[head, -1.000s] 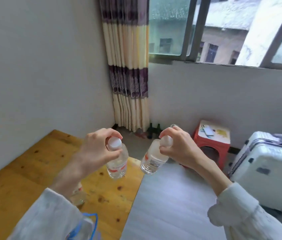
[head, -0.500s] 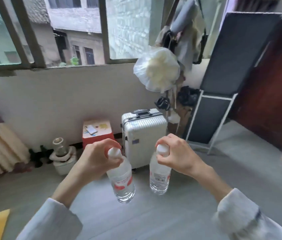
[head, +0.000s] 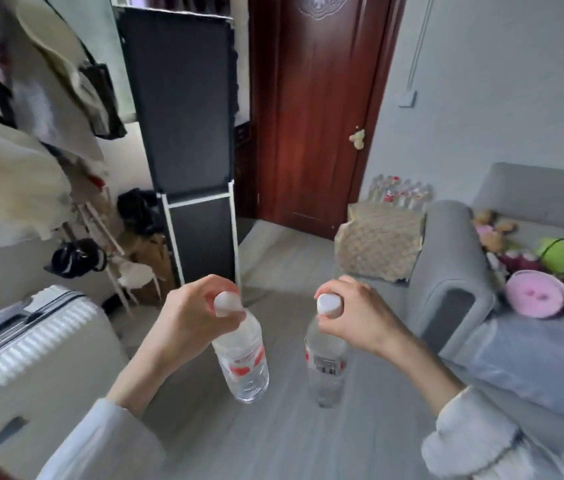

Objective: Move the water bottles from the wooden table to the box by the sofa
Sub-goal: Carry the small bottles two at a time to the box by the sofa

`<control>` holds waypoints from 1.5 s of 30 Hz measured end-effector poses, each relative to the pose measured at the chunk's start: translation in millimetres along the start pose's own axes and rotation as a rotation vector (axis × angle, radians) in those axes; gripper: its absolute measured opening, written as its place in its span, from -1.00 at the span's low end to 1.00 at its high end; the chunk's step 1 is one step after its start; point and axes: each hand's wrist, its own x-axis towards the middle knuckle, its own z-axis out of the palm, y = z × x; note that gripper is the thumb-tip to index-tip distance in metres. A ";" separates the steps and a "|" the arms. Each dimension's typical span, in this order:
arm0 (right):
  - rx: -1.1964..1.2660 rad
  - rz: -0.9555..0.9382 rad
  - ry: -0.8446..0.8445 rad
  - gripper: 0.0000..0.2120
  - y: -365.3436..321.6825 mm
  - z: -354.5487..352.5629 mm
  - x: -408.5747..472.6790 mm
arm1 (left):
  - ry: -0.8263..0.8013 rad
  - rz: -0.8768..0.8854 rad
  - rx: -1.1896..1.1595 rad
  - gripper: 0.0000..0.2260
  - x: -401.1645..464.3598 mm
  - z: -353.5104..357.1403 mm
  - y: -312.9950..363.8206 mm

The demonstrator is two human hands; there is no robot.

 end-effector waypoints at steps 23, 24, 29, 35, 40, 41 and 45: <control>0.011 0.321 0.151 -0.83 374.3 -139.0 347.0 | -0.395 0.169 0.069 -0.69 512.7 294.0 105.9; 0.009 0.309 0.139 -0.83 388.0 -148.4 366.5 | -0.393 0.170 0.075 -0.70 534.1 304.4 112.4; -0.029 0.273 0.117 -0.81 444.5 -180.3 453.0 | -0.346 0.172 0.052 -0.74 627.7 344.6 136.2; -0.001 0.334 0.161 -0.82 529.6 -201.5 561.7 | -0.369 0.184 -0.011 -0.74 758.3 408.4 144.0; -0.008 0.390 0.113 -0.84 593.0 -195.2 656.4 | -0.478 0.215 -0.044 -0.75 875.7 462.4 133.0; -0.013 0.403 0.096 -0.83 603.8 -194.5 675.3 | -0.494 0.220 -0.048 -0.75 899.1 470.5 132.3; -0.007 0.453 0.079 -0.81 643.6 -200.8 744.9 | -0.520 0.248 -0.060 -0.76 988.4 497.5 141.9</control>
